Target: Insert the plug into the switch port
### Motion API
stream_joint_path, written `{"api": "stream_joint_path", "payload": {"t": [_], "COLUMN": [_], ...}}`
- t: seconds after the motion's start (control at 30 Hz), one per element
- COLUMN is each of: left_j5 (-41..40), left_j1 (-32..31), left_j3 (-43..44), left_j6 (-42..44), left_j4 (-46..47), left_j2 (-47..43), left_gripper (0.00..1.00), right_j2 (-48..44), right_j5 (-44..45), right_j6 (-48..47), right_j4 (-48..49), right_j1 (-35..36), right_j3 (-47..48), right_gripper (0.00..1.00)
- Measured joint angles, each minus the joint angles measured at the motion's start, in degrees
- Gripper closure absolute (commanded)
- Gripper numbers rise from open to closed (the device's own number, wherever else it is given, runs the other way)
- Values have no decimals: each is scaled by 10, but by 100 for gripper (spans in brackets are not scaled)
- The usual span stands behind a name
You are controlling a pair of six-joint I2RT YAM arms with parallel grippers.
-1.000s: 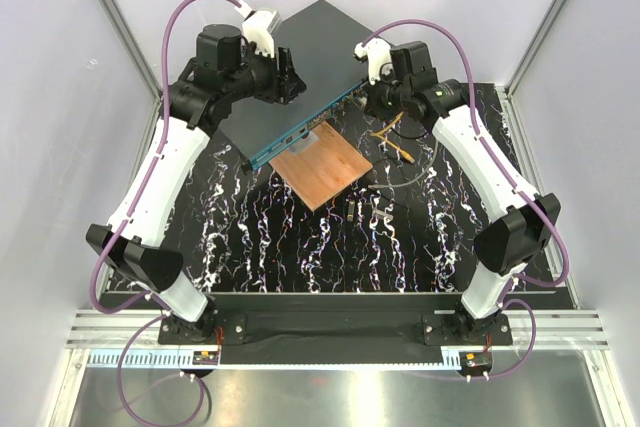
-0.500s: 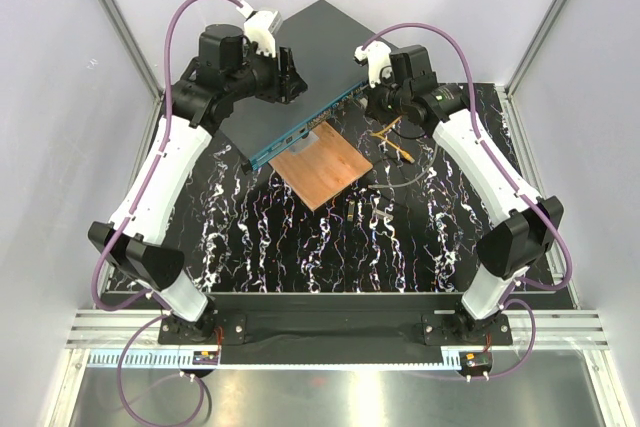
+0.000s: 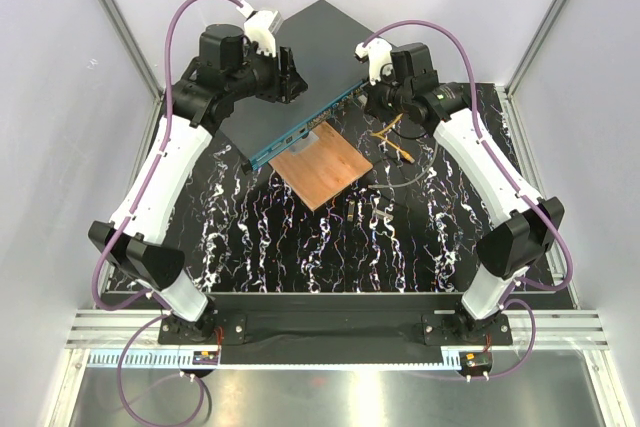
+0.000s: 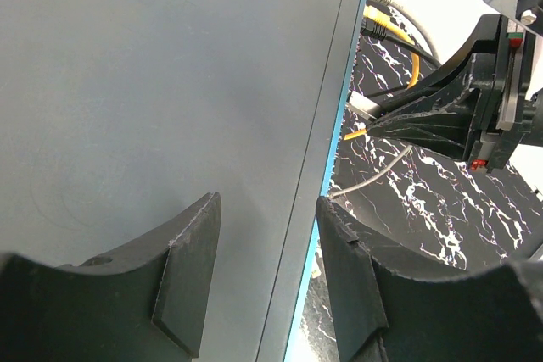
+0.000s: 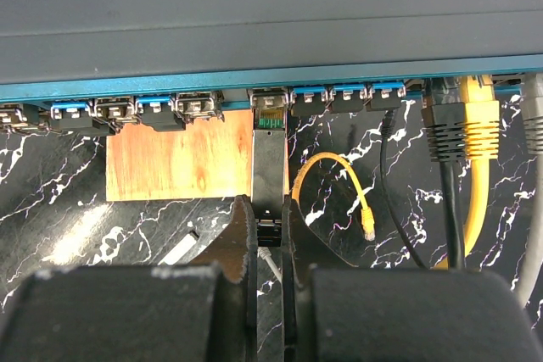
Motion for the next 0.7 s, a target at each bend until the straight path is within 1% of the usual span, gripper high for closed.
{"api": "stream_joint_path", "payload": {"t": [0.3,0.7], "left_j5": [0,0], "left_j1": [0,0], "left_j3": [0,0], "left_j6": [0,0], "left_j4": [0,0], "left_j2": [2,7], "left_gripper": [46,46], "right_j2": [1,6], "right_j5": [-15,-14], "right_j6": [1,2], "right_j4": [-1,-2], "right_j1": [0,0], "right_j3": [2,9], "right_gripper": [100,100]}}
